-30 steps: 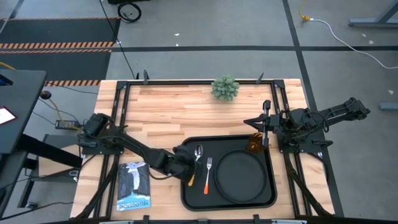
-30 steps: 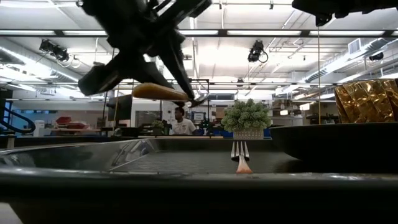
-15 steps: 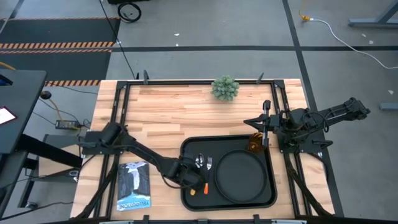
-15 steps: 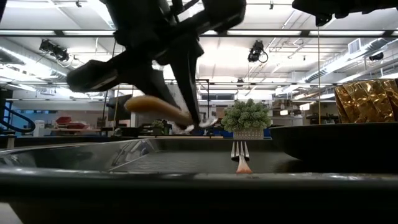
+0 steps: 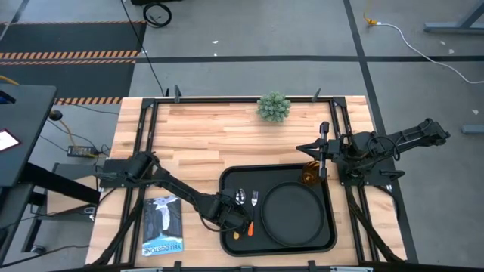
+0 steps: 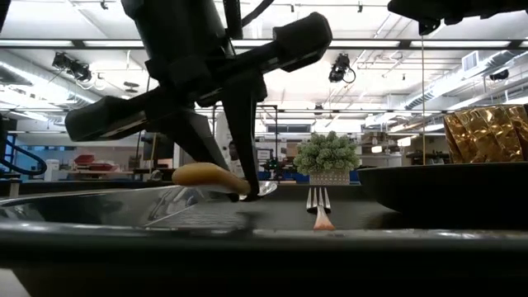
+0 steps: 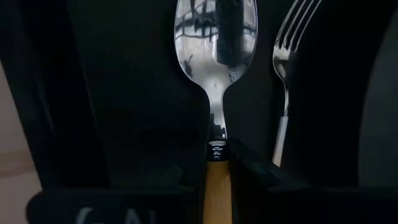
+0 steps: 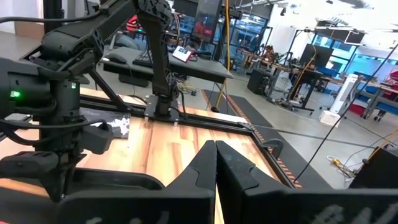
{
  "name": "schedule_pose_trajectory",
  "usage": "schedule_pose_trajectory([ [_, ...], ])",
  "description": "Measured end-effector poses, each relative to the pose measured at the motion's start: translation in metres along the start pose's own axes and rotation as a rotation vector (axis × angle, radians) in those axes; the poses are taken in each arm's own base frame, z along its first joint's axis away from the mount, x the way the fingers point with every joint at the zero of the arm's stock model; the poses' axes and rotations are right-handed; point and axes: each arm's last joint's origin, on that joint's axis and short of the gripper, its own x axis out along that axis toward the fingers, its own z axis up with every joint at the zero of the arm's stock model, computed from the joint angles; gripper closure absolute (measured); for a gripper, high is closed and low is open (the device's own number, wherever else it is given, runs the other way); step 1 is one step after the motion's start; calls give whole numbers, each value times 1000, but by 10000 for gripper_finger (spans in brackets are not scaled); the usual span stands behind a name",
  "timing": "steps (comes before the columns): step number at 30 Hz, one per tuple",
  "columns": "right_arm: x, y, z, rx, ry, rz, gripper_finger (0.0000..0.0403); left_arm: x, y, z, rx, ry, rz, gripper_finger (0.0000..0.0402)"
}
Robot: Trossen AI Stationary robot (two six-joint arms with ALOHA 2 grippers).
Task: Pick and place plate/cup/fork/spoon on tray
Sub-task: Put the yellow spoon on the black serving tray to the left of the orange fork
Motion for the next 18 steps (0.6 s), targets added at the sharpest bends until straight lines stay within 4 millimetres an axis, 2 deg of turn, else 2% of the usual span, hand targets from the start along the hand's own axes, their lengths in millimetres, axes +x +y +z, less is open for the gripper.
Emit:
schedule_pose_trajectory([
  [9,0,0,0,-12,2,2,396,11,1,-4,-33,3,-4,335],
  [18,0,1,0,-13,0,18,396,13,1,-4,-13,-1,-7,286],
])
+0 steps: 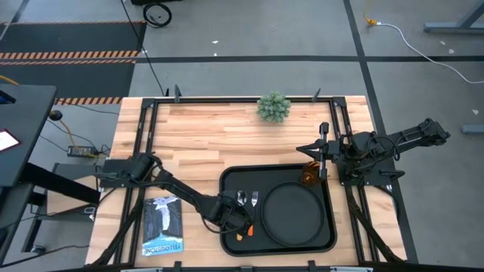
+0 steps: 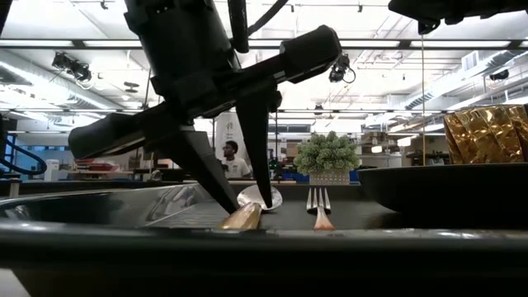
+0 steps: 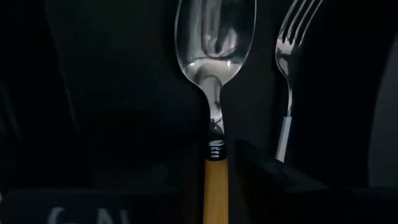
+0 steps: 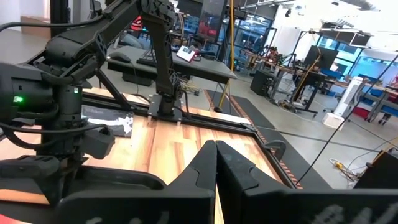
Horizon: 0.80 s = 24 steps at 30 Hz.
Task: Pick and place plate/cup/fork/spoon on tray
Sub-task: Put the yellow spoon on the black serving tray to the left of the orange fork, then adjust the orange fork on the black serving tray
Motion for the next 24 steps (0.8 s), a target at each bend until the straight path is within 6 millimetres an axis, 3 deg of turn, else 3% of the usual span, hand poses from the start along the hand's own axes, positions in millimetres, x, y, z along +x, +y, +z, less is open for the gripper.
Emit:
schedule_pose_trajectory([
  [8,0,0,0,1,3,1,396,-2,0,0,44,0,-1,270],
  [17,0,0,0,1,4,2,396,-28,-4,8,119,6,50,278],
  [24,0,0,-1,0,8,3,396,-47,-23,20,421,2,70,278],
])
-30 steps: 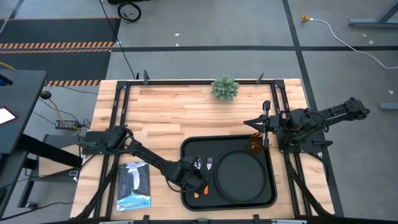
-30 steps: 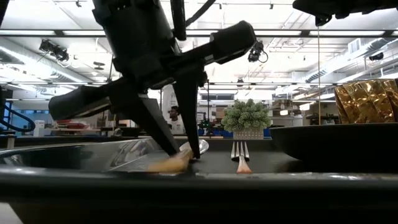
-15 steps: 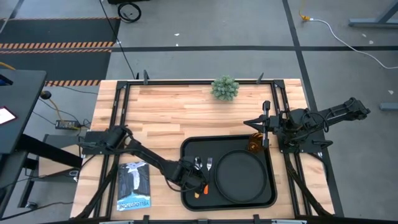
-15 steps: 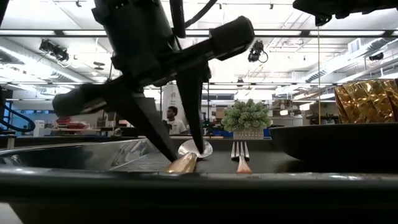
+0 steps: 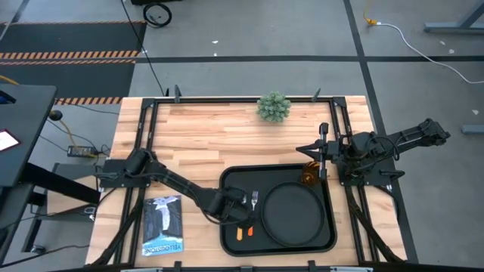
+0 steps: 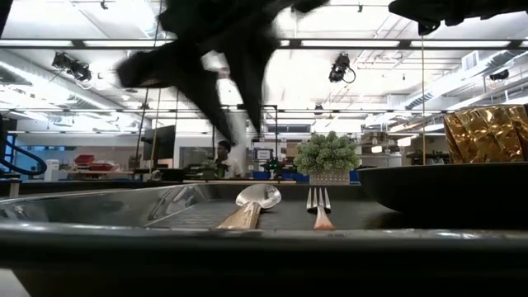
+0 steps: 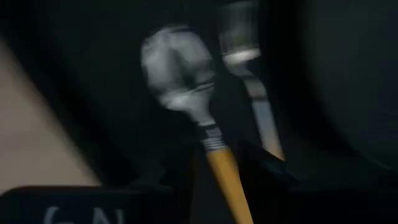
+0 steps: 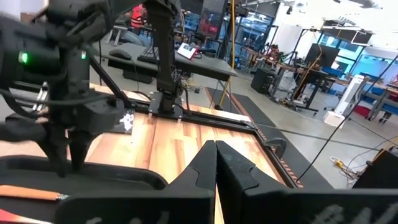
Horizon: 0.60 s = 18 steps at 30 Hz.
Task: Pick and place plate/cup/fork/spoon on tray
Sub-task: Adjust the orange fork on the black serving tray
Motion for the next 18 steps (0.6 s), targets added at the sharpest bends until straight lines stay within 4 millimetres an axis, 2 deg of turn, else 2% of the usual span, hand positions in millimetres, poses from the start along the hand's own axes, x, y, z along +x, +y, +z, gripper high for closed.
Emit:
schedule_pose_trajectory([
  [6,0,0,-1,8,13,5,396,-10,-13,26,265,-54,-59,278],
  [12,0,1,-1,10,13,9,396,-3,-16,56,474,-100,-98,278],
  [18,0,1,-1,23,12,10,396,4,-13,83,610,-96,-104,278],
])
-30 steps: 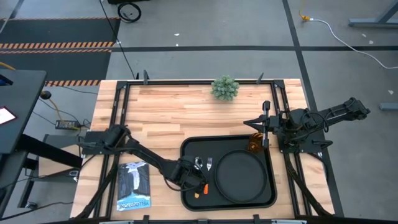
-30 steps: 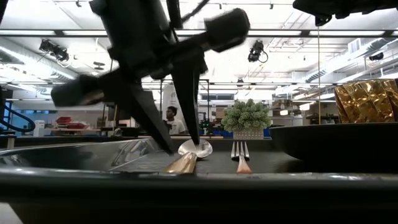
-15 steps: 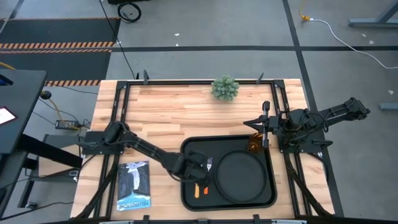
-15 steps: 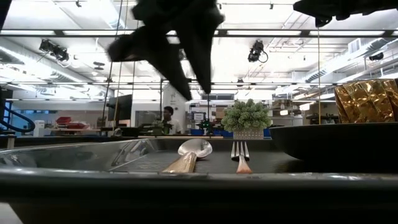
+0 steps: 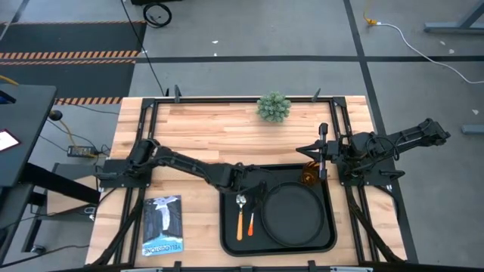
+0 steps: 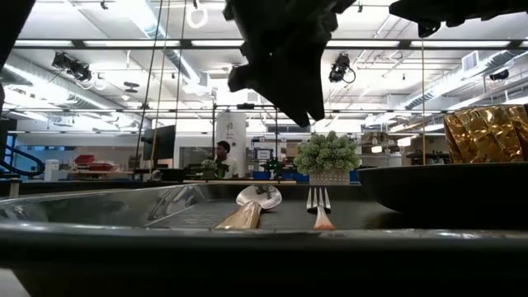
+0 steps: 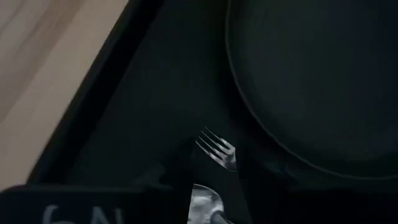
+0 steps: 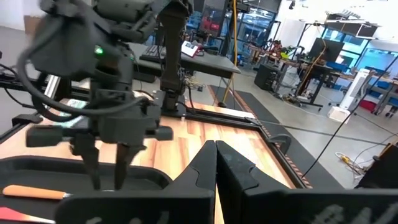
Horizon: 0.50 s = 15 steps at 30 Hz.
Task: Pick and place plate/cup/fork/spoon on tray
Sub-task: Adjust the orange fork on the black serving tray
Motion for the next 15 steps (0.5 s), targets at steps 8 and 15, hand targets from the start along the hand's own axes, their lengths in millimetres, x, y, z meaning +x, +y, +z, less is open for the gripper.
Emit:
schedule_pose_trajectory([
  [8,0,0,0,17,0,1,396,24,9,-3,154,12,-111,279],
  [15,0,0,0,25,-4,0,396,40,23,-4,137,-2,-127,279],
])
